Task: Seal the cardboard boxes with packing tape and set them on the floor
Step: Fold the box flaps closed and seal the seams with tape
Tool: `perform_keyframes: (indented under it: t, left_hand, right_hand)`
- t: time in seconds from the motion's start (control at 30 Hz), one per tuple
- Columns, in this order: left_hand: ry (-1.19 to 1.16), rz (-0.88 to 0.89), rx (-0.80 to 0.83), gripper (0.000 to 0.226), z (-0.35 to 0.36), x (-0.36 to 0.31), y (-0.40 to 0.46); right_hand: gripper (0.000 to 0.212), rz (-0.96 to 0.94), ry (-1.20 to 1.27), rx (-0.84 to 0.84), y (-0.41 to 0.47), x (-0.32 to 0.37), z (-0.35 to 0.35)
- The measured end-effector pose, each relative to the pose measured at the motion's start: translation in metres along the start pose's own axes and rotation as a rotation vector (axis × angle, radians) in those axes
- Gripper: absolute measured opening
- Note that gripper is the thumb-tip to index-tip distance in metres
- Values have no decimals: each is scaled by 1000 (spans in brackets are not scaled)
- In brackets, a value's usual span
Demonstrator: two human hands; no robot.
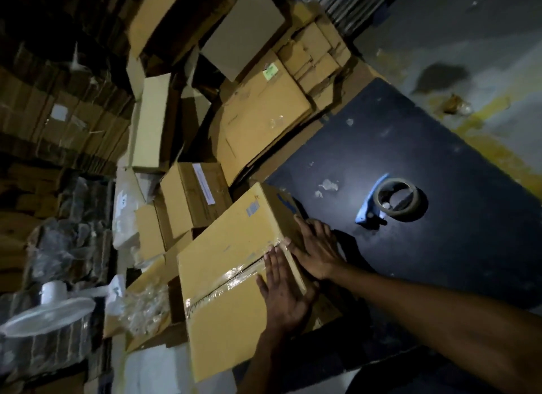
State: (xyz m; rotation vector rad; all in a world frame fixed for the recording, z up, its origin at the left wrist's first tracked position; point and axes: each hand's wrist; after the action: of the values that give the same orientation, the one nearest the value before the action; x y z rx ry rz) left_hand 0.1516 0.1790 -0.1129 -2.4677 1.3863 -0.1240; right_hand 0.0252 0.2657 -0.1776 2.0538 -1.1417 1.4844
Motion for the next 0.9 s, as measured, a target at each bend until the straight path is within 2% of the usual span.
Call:
perform_keyframes:
  t: [0.1,0.17,0.2,0.27,0.33,0.47,0.57,0.63,0.7,0.77,0.83,0.9]
  left_hand:
    - [-124,-28,-134,94,-14,9,-7]
    - [-160,-143,-260,94,-22,24,-6]
    - [-165,-209,-264,97,-26,35,-5]
    - [-84,-298,-165,101,-27,61,-2]
    - [-17,-300,-39,100,-21,82,-2]
    - [-151,-93,-30,104,-16,125,-5]
    - [-467,-23,-261,86,-32,182,-5]
    - [-645,-113,-449,66,-40,228,-9]
    - [-910,-265,-565,45,-42,274,-16]
    - [-1312,-434,-571,28,-45,315,-22]
    - [-1784,-591,-566,26,-49,352,-25]
    - [-2015,-693,-581,33,-49,383,-27]
  right_hand:
    - [83,-127,-86,-177,-3,12,-5]
    - [72,-221,-103,-249,-3,23,-5]
    - [68,-253,-108,-264,-4,31,-3]
    - [62,-309,-124,-256,-4,51,4]
    - [57,-358,-168,-215,-3,70,14]
    - [53,-453,-332,-134,3,110,61]
    - [41,-506,-316,-61,4,136,112]
    - [33,-564,-345,2,7,146,147]
    - [30,-653,-428,62,6,157,179]
    - [29,-697,-417,126,3,171,206]
    - [29,-679,-415,160,3,188,228]
    - [30,-702,-502,182,9,201,244]
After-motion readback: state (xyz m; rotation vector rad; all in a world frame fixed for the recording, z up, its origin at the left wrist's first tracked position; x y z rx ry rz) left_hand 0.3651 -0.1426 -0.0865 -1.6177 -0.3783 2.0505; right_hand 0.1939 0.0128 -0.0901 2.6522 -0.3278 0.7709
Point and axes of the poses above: each hand's wrist, its own y-axis towards the middle knuckle, its own z-axis out of the palm, x = y × z, and after that the axes turned 7 degrees about -z, right-handed
